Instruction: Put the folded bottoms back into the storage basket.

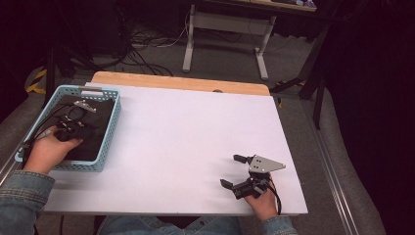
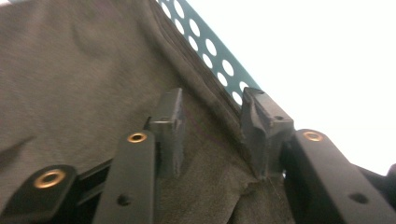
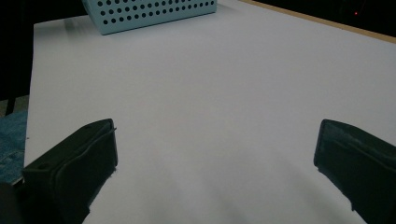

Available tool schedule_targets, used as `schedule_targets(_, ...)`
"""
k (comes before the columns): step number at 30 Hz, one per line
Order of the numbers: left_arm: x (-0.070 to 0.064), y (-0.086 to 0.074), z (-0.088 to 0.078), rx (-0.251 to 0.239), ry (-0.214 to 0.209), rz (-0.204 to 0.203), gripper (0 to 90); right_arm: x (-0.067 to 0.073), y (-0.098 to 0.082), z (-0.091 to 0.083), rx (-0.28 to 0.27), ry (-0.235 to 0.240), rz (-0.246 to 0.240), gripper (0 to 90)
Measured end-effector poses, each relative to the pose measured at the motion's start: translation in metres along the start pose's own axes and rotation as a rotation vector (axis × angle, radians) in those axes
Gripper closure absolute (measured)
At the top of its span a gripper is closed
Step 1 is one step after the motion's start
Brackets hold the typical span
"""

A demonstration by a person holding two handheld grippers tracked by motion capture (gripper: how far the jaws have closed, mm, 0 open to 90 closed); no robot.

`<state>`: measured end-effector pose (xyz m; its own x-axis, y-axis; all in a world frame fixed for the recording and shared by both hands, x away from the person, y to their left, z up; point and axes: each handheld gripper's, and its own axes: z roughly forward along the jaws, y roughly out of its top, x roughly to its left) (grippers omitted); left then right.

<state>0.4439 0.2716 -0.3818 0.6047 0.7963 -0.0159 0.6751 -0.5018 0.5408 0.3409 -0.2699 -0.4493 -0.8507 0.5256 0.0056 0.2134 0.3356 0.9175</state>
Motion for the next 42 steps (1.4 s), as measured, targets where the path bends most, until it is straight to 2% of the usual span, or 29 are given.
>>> schedule_targets(3,-0.001,0.001,-0.005,-0.031,-0.018,-0.012,47.5,0.000,0.000,0.000,-0.001,-0.001,0.000,0.4)
schedule_targets(6,-0.002,0.000,-0.011,-0.063,-0.006,-0.014,40.0,0.000,0.000,0.000,0.000,0.000,0.000,0.4)
schedule_targets(9,-0.004,0.000,-0.017,-0.090,0.012,-0.044,34.4,0.000,0.000,0.000,-0.003,-0.001,0.002,0.4)
schedule_targets(10,-0.005,0.000,-0.019,-0.101,-0.002,-0.049,32.5,-0.001,0.000,0.000,-0.002,0.000,0.001,0.4)
schedule_targets(12,-0.007,0.000,-0.022,-0.121,-0.004,-0.048,27.1,0.000,0.000,0.000,-0.003,0.000,0.001,0.4)
schedule_targets(18,-0.020,0.002,-0.031,-0.189,-0.044,-0.033,13.1,0.000,0.000,0.000,-0.002,0.001,0.001,0.4)
schedule_targets(21,-0.026,0.002,-0.035,-0.216,-0.065,0.003,6.7,-0.001,0.000,0.000,-0.002,0.001,0.001,0.4)
schedule_targets(25,-0.034,0.004,-0.041,-0.254,-0.091,0.007,4.6,-0.001,0.000,0.000,-0.002,0.002,0.000,0.4)
schedule_targets(28,-0.040,0.005,-0.043,-0.280,-0.095,0.024,1.0,0.000,0.000,0.000,-0.002,0.003,0.000,0.4)
schedule_targets(32,-0.048,0.007,-0.045,-0.305,-0.132,0.030,0.0,-0.001,0.000,0.000,-0.003,0.003,0.001,0.4)
schedule_targets(37,-0.061,0.008,-0.045,-0.335,-0.165,0.050,0.0,0.000,0.000,0.000,-0.002,0.004,0.000,0.4)
schedule_targets(42,-0.074,0.008,-0.041,-0.394,-0.200,0.070,0.0,0.000,0.000,0.000,-0.003,0.005,0.000,0.4)
